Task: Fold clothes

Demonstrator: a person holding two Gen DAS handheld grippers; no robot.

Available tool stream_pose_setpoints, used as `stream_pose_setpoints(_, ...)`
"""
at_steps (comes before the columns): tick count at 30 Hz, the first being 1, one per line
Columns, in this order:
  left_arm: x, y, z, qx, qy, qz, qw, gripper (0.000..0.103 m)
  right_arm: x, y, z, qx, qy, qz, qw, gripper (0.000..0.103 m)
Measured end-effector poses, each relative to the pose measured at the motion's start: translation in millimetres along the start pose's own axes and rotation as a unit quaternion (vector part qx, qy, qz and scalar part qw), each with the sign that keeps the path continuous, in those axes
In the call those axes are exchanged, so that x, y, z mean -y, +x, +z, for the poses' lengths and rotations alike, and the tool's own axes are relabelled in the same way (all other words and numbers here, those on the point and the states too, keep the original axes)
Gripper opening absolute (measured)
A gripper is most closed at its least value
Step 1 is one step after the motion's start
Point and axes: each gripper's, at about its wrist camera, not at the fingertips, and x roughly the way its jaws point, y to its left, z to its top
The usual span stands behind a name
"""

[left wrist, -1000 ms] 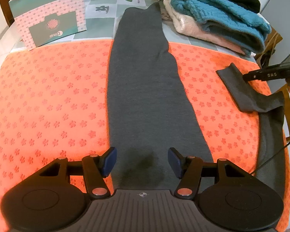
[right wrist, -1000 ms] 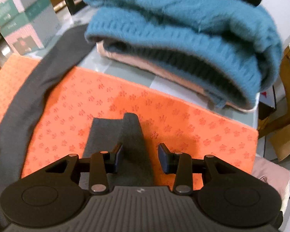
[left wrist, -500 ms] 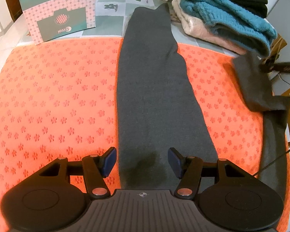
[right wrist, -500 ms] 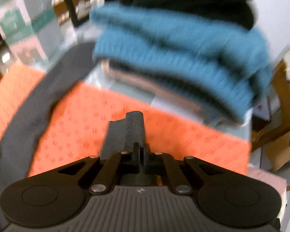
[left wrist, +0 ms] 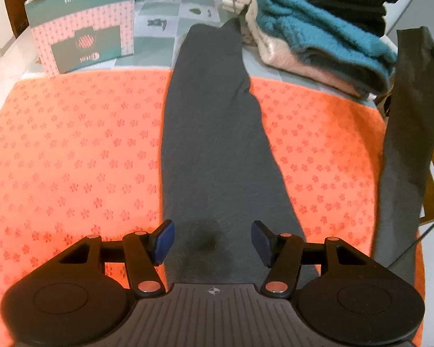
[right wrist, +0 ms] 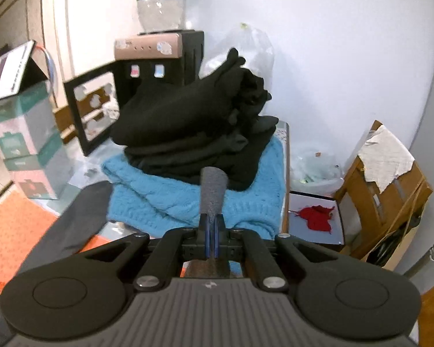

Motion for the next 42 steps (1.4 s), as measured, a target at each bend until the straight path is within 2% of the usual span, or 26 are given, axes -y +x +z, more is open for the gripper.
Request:
stream_pose_setpoints(6,0.7,-35.9,-14.4,0.028,-0.002,-0.005,0.9996,0.061,-24.4,-58.8,-30.2,0.019,-0.009,0.03,0.999,0.004)
stream_pose_setpoints(10,-3.0,-61.2,-32.6,0.039,-0.007,-0.011,0.9992,0.061,-57.1,-107.9,-70.4,0.026,-0.024,0.054,0.998,0.004)
stream_pose_setpoints(13,-7.9,-73.2,-49.5,0.035,-0.008,-0.013,0.9993,0.061,-88.3,-139.5,-109.1,0.021,-0.06,0.05,0.997,0.004)
stream_pose_setpoints(18,-12.1,-83.5,-74.0,0.018,-0.013,-0.015,0.9997,0.061,-135.5,-174.7,-177.9,-0.013,-0.088,0.047,0.995,0.004)
stream_pose_setpoints(23,-8.0,-87.1,-92.3,0.001,0.004,-0.011,0.9999,0.061,-177.0,-192.1,-253.7,-0.058,-0.125,0.043,0.989,0.004)
stream_pose_setpoints(30,9.3,-86.1,-112.0,-0.022,0.042,-0.02,0.9987,0.061,-211.1,-203.7,-345.1,-0.113,-0.129,0.028,0.985,0.004)
stream_pose_setpoints(34,24.4,-84.2,-122.0,-0.028,0.065,-0.031,0.997,0.061,-216.9,-221.9,-365.2,-0.131,-0.099,0.022,0.986,0.004)
stream_pose_setpoints(35,28.2,-83.5,-124.4,-0.029,0.07,-0.034,0.9965,0.061,-214.1,-224.7,-364.1,-0.131,-0.071,0.015,0.989,0.006)
stream_pose_setpoints(37,35.0,-81.9,-129.2,-0.033,0.076,-0.038,0.9958,0.061,-208.2,-230.2,-361.7,-0.13,-0.012,0.0,0.991,0.017)
stream_pose_setpoints(38,37.4,-81.3,-131.0,-0.034,0.077,-0.039,0.9957,0.061,-203.3,-229.9,-358.6,-0.129,0.026,-0.003,0.991,0.028)
stream_pose_setpoints(39,39.4,-81.4,-132.4,-0.035,0.077,-0.04,0.9956,0.061,-196.9,-230.5,-359.2,-0.125,0.082,-0.003,0.989,0.035)
stream_pose_setpoints(42,42.5,-83.5,-136.3,-0.034,0.075,-0.039,0.9959,0.061,-185.2,-225.5,-363.4,-0.115,0.203,0.002,0.972,0.039)
